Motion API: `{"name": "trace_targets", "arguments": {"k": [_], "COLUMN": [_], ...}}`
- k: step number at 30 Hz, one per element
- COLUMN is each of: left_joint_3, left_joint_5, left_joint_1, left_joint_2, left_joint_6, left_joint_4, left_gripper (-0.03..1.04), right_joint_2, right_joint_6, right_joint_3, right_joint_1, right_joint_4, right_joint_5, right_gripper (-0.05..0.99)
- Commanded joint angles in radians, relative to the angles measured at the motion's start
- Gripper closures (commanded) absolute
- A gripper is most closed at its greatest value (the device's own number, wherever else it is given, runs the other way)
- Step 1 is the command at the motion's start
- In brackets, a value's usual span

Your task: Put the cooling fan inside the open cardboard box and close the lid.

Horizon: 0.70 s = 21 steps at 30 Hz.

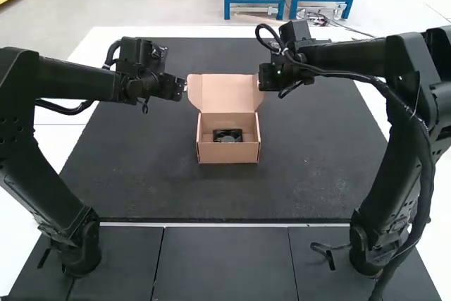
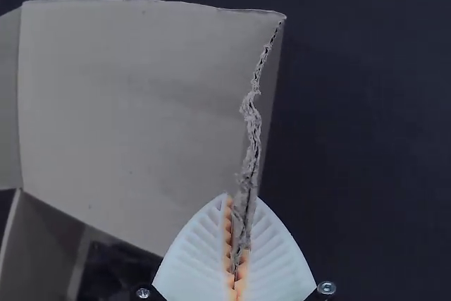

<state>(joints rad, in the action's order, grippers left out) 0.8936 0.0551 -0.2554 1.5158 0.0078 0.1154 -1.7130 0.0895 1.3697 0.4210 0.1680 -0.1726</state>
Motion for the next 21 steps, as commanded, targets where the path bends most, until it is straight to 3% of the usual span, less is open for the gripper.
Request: {"name": "trace_targets", "arguments": {"k": [1, 14, 21], "left_joint_3": [0.051, 0.048, 0.045], "left_joint_5": [-0.021, -0.034, -0.035], "left_joint_1": [-0.019, -0.033, -0.033], "left_joint_2": [0.0, -0.016, -0.019], "left_joint_6": [0.011, 0.008, -0.002], "left_joint_4": [0.001, -0.028, -0.031], "left_gripper": [0.04, 0.04, 0.04], "right_joint_2": [0.015, 0.052, 0.104], "right_joint_6": [-0.002, 0.019, 0.027], "right_joint_3": [0.017, -0.037, -0.121], "right_joint_1": [0.033, 0.055, 0.079], "right_joint_4": [0.018, 0.016, -0.053], "right_joint_5": [-0.015, 0.01, 0.024], "right_gripper": [0.94, 0.95, 0.95]}}
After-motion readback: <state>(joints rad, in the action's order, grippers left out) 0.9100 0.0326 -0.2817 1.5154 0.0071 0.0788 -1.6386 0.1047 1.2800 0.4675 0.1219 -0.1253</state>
